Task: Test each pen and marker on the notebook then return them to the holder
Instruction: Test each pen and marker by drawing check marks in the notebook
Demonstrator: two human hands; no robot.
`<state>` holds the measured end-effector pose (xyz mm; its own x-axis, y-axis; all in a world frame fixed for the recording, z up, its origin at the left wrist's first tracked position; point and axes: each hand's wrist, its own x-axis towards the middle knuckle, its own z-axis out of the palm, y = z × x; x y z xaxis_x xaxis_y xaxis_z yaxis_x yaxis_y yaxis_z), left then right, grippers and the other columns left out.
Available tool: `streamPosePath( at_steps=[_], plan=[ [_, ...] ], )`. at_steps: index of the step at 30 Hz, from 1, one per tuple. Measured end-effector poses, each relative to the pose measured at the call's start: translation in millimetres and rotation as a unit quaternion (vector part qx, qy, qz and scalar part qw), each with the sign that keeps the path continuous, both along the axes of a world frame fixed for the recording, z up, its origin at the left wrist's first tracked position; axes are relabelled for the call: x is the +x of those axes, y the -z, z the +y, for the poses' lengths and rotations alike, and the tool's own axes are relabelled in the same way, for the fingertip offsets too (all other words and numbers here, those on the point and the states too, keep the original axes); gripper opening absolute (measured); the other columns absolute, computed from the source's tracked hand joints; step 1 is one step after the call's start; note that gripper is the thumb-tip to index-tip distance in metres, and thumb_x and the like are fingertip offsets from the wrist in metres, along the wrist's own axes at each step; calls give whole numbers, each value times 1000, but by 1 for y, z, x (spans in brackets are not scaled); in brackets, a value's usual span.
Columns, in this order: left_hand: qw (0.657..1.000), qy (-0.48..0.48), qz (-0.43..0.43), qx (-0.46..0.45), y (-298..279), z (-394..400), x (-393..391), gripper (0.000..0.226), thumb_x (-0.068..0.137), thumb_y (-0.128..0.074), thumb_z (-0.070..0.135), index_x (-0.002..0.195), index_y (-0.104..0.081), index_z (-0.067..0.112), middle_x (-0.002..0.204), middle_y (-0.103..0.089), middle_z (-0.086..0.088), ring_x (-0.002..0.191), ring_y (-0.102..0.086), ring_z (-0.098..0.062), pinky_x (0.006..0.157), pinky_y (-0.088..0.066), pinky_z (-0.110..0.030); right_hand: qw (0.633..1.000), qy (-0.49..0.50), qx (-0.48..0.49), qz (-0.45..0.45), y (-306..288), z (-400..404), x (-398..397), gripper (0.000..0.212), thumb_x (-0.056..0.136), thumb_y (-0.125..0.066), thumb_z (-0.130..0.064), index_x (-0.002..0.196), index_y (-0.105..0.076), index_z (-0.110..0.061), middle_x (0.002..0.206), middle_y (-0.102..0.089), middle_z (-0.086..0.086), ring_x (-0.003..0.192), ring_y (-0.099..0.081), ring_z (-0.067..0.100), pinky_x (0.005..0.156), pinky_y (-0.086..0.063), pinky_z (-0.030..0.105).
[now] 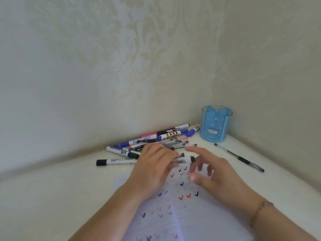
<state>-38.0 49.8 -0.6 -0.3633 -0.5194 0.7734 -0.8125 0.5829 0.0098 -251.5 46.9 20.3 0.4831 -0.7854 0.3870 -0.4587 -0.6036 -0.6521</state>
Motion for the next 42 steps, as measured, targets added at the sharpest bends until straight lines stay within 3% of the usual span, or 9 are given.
streamPosePath(
  at_steps=[5, 9, 15, 21, 26, 30, 35, 40, 42],
  plan=[
    [995, 44, 38, 76, 1, 4, -3, 30, 101, -44, 36, 115, -58, 14, 103, -63, 2, 92, -56, -13, 78, -45, -22, 984, 18, -5, -177, -5, 2, 3, 14, 79, -65, -37, 91, -69, -42, 69, -69, -9, 63, -65, 7, 60, -47, 13],
    [995, 34, 63, 73, 5, 5, -6, 35, 103, -38, 37, 114, -57, 10, 95, -64, -2, 84, -57, -12, 70, -46, -19, 942, -32, 75, -327, -9, 6, -1, 28, 71, -75, -55, 85, -69, -31, 56, -64, 6, 51, -59, 18, 55, -49, 24],
    [981, 133, 20, 138, 2, 13, -12, 13, 100, -48, 27, 109, -56, 22, 79, -63, 6, 65, -58, -15, 52, -45, -33, 933, -101, 206, -278, 6, 12, 20, 27, 80, -73, -28, 74, -48, -18, 51, -50, 5, 45, -42, 20, 44, -36, 26],
    [979, 142, 16, 143, 1, 13, -6, 12, 99, -53, 36, 107, -58, 28, 70, -62, 8, 56, -52, -6, 49, -35, -19, 950, -103, 179, -235, 6, 11, 15, 25, 80, -73, -34, 73, -50, -25, 57, -55, 4, 51, -46, 21, 51, -39, 34],
    [963, 115, 147, 192, 0, 11, 5, 37, 92, -46, 54, 119, -46, 29, 70, -47, 10, 58, -41, -2, 56, -31, -17, 929, -74, 189, -310, -6, 12, 7, 3, 82, -69, -16, 81, -68, -14, 57, -63, 14, 49, -56, 27, 46, -45, 30],
    [948, 84, 238, 195, 5, 9, 10, 26, 99, -30, 32, 122, -42, 30, 78, -51, 4, 67, -47, -15, 64, -41, -35, 953, -11, 214, -216, -3, 11, 4, 31, 80, -75, -14, 54, -59, -12, 48, -60, 12, 42, -49, 21, 42, -35, 23],
    [953, 55, 205, 218, 3, 7, 8, 29, 97, -42, 43, 126, -37, 42, 98, -59, 15, 78, -56, -1, 71, -42, -17, 966, 17, 208, -156, 2, 14, 5, 48, 82, -72, -9, 46, -40, -15, 43, -36, 2, 40, -31, 15, 41, -27, 20],
    [943, 55, 228, 237, 2, 7, 8, 37, 94, -62, 29, 121, -43, 45, 97, -62, 22, 85, -61, -3, 75, -46, -14, 962, 36, 214, -166, 6, 12, 4, 46, 82, -64, 5, 47, -38, -12, 43, -34, 2, 40, -28, 15, 40, -24, 21],
    [941, 48, 227, 248, 0, 8, 6, 37, 88, -64, 38, 119, -45, 46, 97, -62, 26, 85, -63, -4, 76, -50, -17, 971, 34, 194, -138, 5, 12, 5, 47, 81, -64, 3, 47, -36, -11, 48, -33, 6, 44, -28, 15, 43, -24, 23]
  ],
)
